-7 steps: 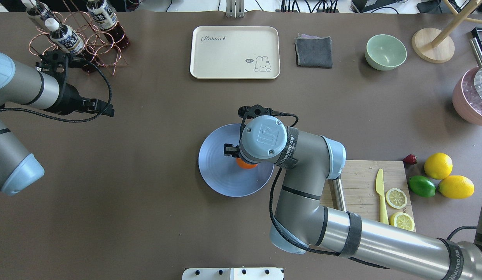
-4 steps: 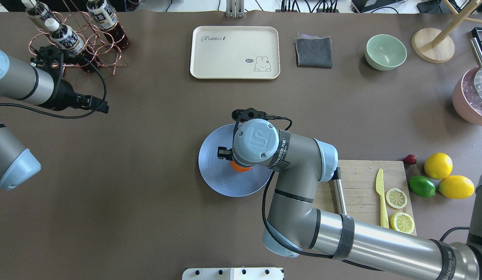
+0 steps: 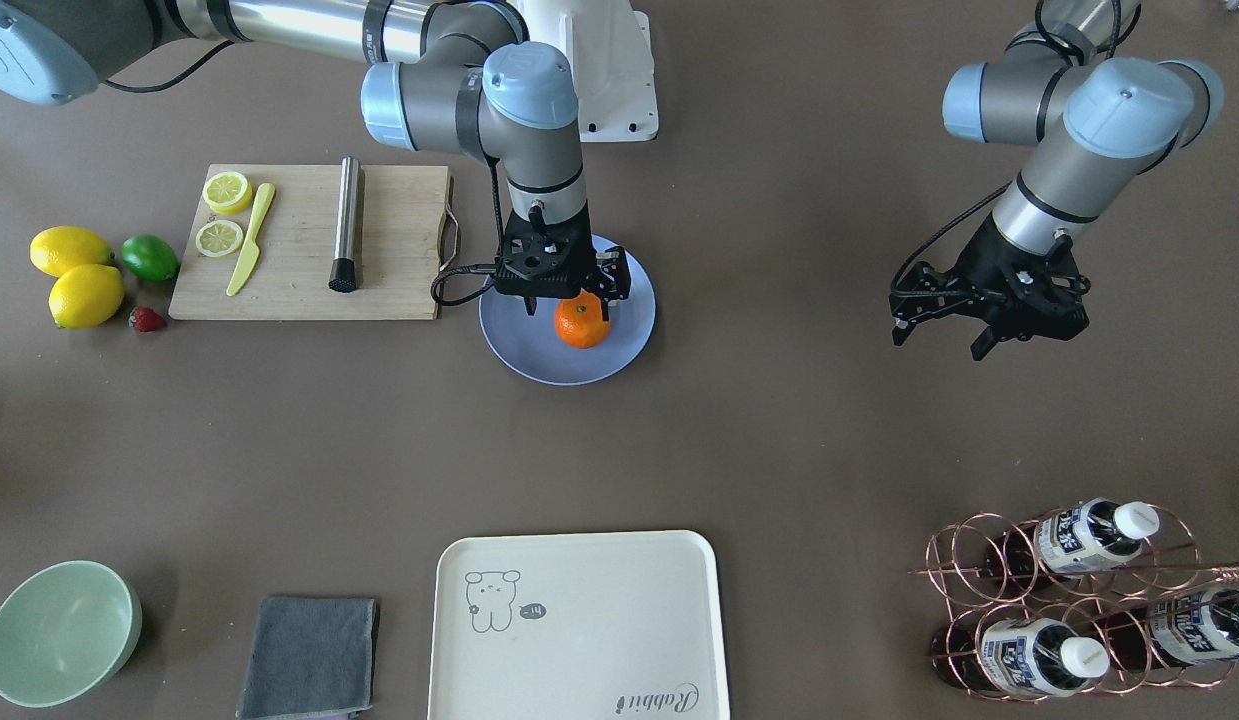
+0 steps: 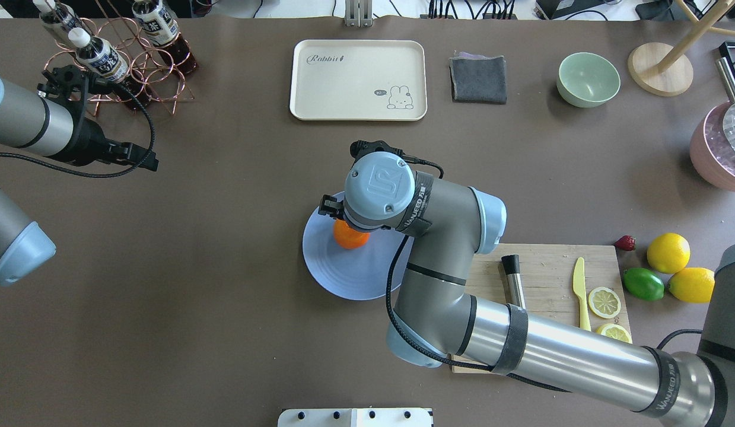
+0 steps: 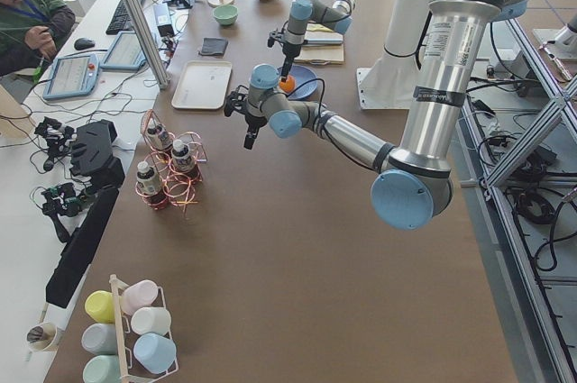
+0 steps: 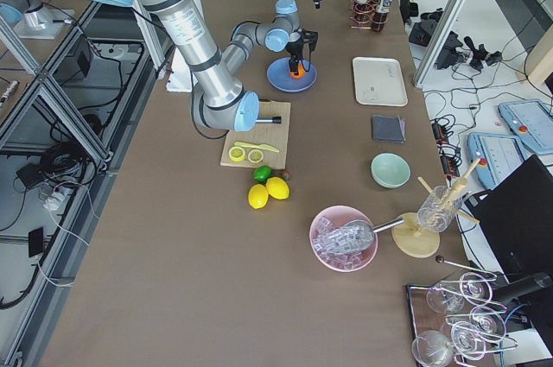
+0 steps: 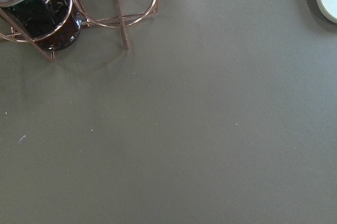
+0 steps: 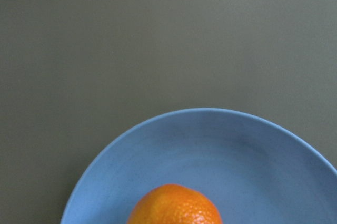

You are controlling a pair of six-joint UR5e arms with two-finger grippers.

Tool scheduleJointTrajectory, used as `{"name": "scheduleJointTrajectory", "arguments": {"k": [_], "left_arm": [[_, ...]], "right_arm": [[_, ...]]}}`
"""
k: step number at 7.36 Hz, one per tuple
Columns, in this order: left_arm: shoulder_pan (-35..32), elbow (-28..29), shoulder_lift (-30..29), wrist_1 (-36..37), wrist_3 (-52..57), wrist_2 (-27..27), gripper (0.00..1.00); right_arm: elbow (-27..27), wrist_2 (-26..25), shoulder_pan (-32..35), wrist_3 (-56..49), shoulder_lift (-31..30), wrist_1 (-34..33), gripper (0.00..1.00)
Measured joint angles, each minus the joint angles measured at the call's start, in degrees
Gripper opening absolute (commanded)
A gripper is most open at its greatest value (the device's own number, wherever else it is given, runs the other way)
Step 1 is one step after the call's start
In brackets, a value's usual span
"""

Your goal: Pick orange to plate

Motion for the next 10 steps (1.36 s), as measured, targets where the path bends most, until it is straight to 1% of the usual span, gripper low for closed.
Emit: {"name": "scheduleJointTrajectory", "arguments": {"k": [1,2,3,4,5,6,7,8,9,10], "left_arm": [[-0.1,-0.9,1.1,0.0,0.0,0.0,0.98],[-0.6,-2.3,2.9,0.0,0.1,-0.1,0.98],[-2.8,-4.0,5.8,0.0,2.6,-0.8,0.98],[-6.4,-5.3,9.5,0.0,8.6,-2.3,0.98],[-11.5,-5.7,13.2,0.2,16.2,-4.7,0.98],[-17.0,-5.5,15.4,1.6,23.7,-6.6,0.98],[-22.6,-5.3,16.3,5.5,32.2,-7.5,0.98],[-28.2,-5.3,16.3,11.4,41.0,-7.9,0.98],[-33.0,-5.2,15.8,16.8,47.9,-8.1,0.98],[-36.6,-5.0,15.3,20.9,52.2,-8.6,0.98]], "right_arm": [[4.5,3.9,3.3,-1.3,-2.4,-3.6,1.0],[11.3,8.8,7.6,-5.2,-6.7,-8.6,1.0],[18.3,12.2,11.9,-11.0,-12.3,-12.8,1.0],[23.8,14.4,15.7,-17.3,-18.3,-15.0,1.0],[27.1,16.9,19.6,-24.6,-23.8,-15.9,1.0],[28.3,20.2,24.3,-32.9,-28.6,-16.0,1.0],[28.5,23.8,30.1,-42.9,-33.3,-16.0,1.0],[27.5,27.7,37.1,-53.7,-37.1,-15.9,1.0],[24.9,31.4,44.9,-65.2,-40.0,-16.0,1.0],[21.6,34.1,52.3,-75.4,-42.1,-16.2,1.0]]}}
